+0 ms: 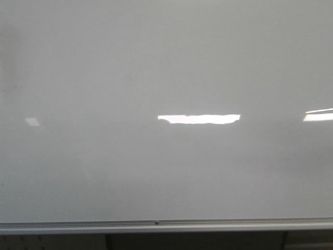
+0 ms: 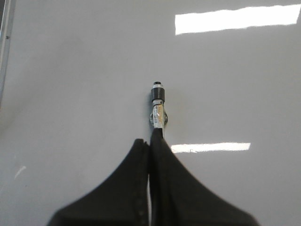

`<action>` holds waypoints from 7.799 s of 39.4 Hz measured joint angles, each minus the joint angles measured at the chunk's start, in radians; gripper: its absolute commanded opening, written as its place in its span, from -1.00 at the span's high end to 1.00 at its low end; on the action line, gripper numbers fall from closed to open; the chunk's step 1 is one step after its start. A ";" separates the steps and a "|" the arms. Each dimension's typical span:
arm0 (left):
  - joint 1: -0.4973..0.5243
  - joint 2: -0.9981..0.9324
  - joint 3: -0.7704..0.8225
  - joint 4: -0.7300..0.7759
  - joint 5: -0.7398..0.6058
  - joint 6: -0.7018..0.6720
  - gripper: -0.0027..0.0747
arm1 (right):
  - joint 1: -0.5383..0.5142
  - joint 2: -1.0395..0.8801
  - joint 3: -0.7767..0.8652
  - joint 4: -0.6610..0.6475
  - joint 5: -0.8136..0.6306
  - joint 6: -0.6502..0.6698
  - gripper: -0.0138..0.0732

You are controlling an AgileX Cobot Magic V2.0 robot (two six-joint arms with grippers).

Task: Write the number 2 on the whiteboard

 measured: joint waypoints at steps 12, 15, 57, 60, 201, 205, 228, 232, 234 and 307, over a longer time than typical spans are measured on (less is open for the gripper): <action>0.000 0.044 -0.280 0.000 0.148 0.000 0.98 | 0.000 0.044 -0.282 0.000 0.179 0.000 0.84; 0.000 0.095 -0.365 0.022 0.205 0.000 0.98 | 0.000 0.099 -0.357 0.002 0.207 0.000 0.84; 0.000 0.732 -0.691 -0.023 0.531 0.000 0.88 | 0.000 0.799 -0.638 0.002 0.454 0.000 0.72; 0.000 0.752 -0.691 -0.023 0.556 0.000 0.56 | 0.000 0.810 -0.638 0.002 0.459 0.000 0.41; -0.451 1.312 -1.162 -0.155 1.128 0.584 0.92 | 0.231 1.071 -1.036 0.378 0.988 -0.608 -0.65; -0.536 1.305 -1.163 -0.170 1.132 0.616 0.92 | 0.337 1.107 -1.070 0.380 0.999 -0.677 -0.65; -0.744 1.305 -1.163 -0.177 1.124 0.627 0.92 | 0.699 1.347 -1.287 0.382 0.973 -0.805 -0.65; -0.744 1.305 -1.163 -0.177 1.124 0.627 0.92 | 0.722 1.375 -1.306 0.382 0.968 -0.806 -0.60; -0.744 1.305 -1.163 -0.177 1.124 0.627 0.92 | 0.729 1.383 -1.312 0.382 0.968 -0.806 -0.49; -0.431 0.974 -1.015 -0.170 0.990 0.421 -0.48 | 0.250 0.844 -0.638 0.260 0.321 -0.358 0.65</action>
